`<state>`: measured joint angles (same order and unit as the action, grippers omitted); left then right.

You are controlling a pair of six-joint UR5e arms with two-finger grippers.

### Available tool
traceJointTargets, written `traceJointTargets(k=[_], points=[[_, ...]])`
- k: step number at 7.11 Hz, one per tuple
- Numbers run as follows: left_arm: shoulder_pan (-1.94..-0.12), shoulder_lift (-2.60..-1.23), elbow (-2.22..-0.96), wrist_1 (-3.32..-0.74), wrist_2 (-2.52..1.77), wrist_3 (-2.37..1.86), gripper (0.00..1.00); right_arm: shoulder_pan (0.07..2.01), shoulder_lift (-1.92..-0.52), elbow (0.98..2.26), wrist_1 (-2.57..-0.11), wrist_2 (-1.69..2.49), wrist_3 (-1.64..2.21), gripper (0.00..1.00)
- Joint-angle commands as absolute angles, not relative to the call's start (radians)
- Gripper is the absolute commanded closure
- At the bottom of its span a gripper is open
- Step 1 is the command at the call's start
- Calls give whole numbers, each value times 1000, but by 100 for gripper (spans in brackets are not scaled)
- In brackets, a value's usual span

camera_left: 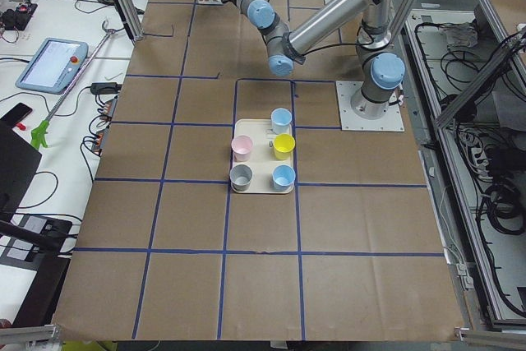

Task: Transfer IKEA cup to right arm and place on rack

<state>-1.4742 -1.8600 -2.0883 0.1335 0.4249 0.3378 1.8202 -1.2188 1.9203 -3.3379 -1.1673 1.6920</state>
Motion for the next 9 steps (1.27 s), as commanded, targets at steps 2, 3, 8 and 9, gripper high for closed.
traceJointTargets(k=[2,3,8,9], points=[[-1474,-1861,-2088,133,426,328,94,1822,-1215,1919,-3338,-1166,1690,18],[-1474,-1859,-2088,133,426,328,94,1822,-1213,1921,-3336,-1160,1690,31],[-1473,-1861,-2085,133,431,325,78,1822,-1210,1916,-3338,-1149,1689,49],[-1473,-1861,-2085,133,437,322,39,1822,-1210,1914,-3338,-1149,1689,49]])
